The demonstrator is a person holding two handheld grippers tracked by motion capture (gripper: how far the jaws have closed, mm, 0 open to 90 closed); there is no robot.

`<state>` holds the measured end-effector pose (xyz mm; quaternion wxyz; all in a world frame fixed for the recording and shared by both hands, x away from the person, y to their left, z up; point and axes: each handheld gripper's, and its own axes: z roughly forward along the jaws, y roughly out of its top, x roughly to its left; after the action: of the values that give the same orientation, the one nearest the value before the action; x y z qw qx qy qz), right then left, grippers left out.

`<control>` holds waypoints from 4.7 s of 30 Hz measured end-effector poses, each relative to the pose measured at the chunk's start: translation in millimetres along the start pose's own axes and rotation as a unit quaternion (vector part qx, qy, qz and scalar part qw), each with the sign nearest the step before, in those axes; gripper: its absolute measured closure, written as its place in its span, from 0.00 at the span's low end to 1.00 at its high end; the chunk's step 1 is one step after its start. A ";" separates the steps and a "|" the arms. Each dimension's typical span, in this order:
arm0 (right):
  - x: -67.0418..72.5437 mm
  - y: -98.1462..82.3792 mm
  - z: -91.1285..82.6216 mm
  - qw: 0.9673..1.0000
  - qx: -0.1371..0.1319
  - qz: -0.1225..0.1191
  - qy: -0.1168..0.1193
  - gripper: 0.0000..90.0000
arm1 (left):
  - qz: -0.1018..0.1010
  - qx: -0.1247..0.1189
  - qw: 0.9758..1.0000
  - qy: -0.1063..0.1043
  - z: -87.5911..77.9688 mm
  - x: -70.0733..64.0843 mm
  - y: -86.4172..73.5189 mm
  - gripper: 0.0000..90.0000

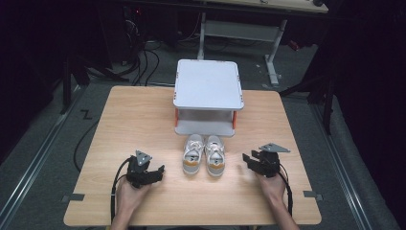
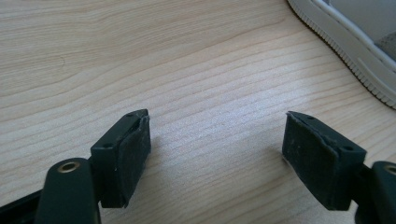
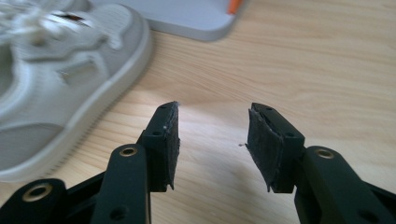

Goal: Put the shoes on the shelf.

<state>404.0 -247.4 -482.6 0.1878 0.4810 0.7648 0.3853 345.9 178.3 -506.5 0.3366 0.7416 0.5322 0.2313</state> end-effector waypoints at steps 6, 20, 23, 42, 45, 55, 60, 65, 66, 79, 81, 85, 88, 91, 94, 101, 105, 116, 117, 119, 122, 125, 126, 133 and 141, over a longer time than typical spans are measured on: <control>-12.9 -8.0 0.5 0.999 0.003 0.008 -0.031 0.57 | -0.013 0.003 1.000 -0.002 -0.4 0.4 1.0 0.27; -14.2 -15.8 8.1 0.998 0.026 -0.016 -0.059 0.52 | -0.016 0.013 1.000 -0.019 -14.6 -4.2 12.3 0.31; -14.2 -15.8 8.2 0.998 0.026 -0.018 -0.059 0.52 | -0.011 0.006 1.000 -0.028 -19.6 -10.6 16.4 0.31; -14.0 -15.9 8.2 0.998 0.025 -0.015 -0.058 0.52 | 0.029 -0.009 0.993 -0.111 -38.5 -74.9 63.3 0.36; -14.0 -15.9 8.2 0.998 0.025 -0.015 -0.058 0.52 | 0.021 -0.021 0.992 -0.121 -34.8 -82.1 71.7 0.33; -14.6 -15.9 8.2 0.998 0.025 -0.015 -0.057 0.52 | 0.017 0.016 0.992 -0.128 -3.6 -105.4 93.9 0.35; -15.0 -15.9 8.0 0.998 0.024 -0.013 -0.055 0.53 | 0.009 0.026 0.992 -0.123 7.5 -113.0 98.0 0.39; -14.8 -15.9 8.1 0.998 0.024 -0.014 -0.057 0.53 | -0.002 0.033 0.992 -0.122 12.8 -115.4 99.3 0.41; -14.7 -15.9 8.1 0.998 0.024 -0.014 -0.056 0.53 | -0.004 0.034 0.992 -0.123 12.8 -115.5 99.7 0.41; -13.7 -16.0 8.0 0.998 0.025 -0.015 -0.061 0.53 | 0.001 0.041 0.994 -0.099 12.8 -125.1 99.4 0.46; -13.5 -16.0 8.0 0.998 0.025 -0.015 -0.062 0.53 | -0.002 0.043 0.994 -0.102 14.1 -125.0 99.6 0.46; -13.5 -16.0 8.0 0.998 0.025 -0.015 -0.062 0.53 | -0.008 0.045 0.993 -0.107 15.8 -127.6 101.3 0.43; -13.5 -16.0 8.0 0.998 0.025 -0.015 -0.062 0.53 | -0.009 0.049 0.993 -0.103 16.4 -129.2 102.6 0.43; -13.5 -16.0 8.0 0.998 0.025 -0.015 -0.062 0.53 | -0.012 0.050 0.994 -0.097 16.6 -130.9 103.0 0.46; -13.5 -16.0 8.0 0.998 0.025 -0.015 -0.062 0.53 | -0.009 0.052 0.995 -0.086 16.5 -133.0 102.9 0.50; -13.5 -16.0 8.0 0.998 0.025 -0.014 -0.063 0.53 | -0.018 0.049 0.996 -0.075 18.8 -133.8 99.5 0.49; -13.5 -16.0 8.1 0.998 0.025 -0.014 -0.062 0.53 | -0.032 0.057 0.994 -0.087 23.4 -133.1 100.7 0.47; -13.5 -16.0 8.1 0.998 0.025 -0.014 -0.062 0.53 | -0.011 0.055 0.996 -0.074 33.3 -140.7 100.8 0.64; -13.5 -16.0 8.1 0.998 0.025 -0.014 -0.062 0.53 | -0.005 0.055 0.996 -0.072 33.1 -141.8 100.9 0.66; -13.5 -16.0 8.1 0.998 0.025 -0.014 -0.062 0.53 | 0.001 0.055 0.996 -0.067 32.6 -144.0 100.8 0.72; -13.5 -16.0 8.1 0.998 0.025 -0.014 -0.062 0.53 | 0.001 0.055 0.996 -0.067 31.8 -143.9 100.8 0.75; -13.5 -16.0 8.1 0.998 0.025 -0.014 -0.062 0.53 | -0.004 0.057 0.996 -0.071 30.5 -142.3 100.9 0.80; -13.5 -16.0 8.1 0.998 0.025 -0.014 -0.062 0.53 | -0.003 0.058 0.996 -0.073 30.0 -141.9 100.8 0.82; -13.5 -16.0 8.1 0.998 0.025 -0.014 -0.062 0.53 | -0.007 0.050 0.996 -0.075 25.6 -137.0 96.1 0.90; -13.8 -15.7 8.4 0.998 0.025 -0.014 -0.061 0.52 | 0.004 0.043 0.995 -0.086 18.5 -134.9 92.2 0.91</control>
<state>406.7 -259.8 -501.2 0.2272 0.4976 0.7679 0.3335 373.3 27.1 -448.0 0.3482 0.7746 0.5078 0.1446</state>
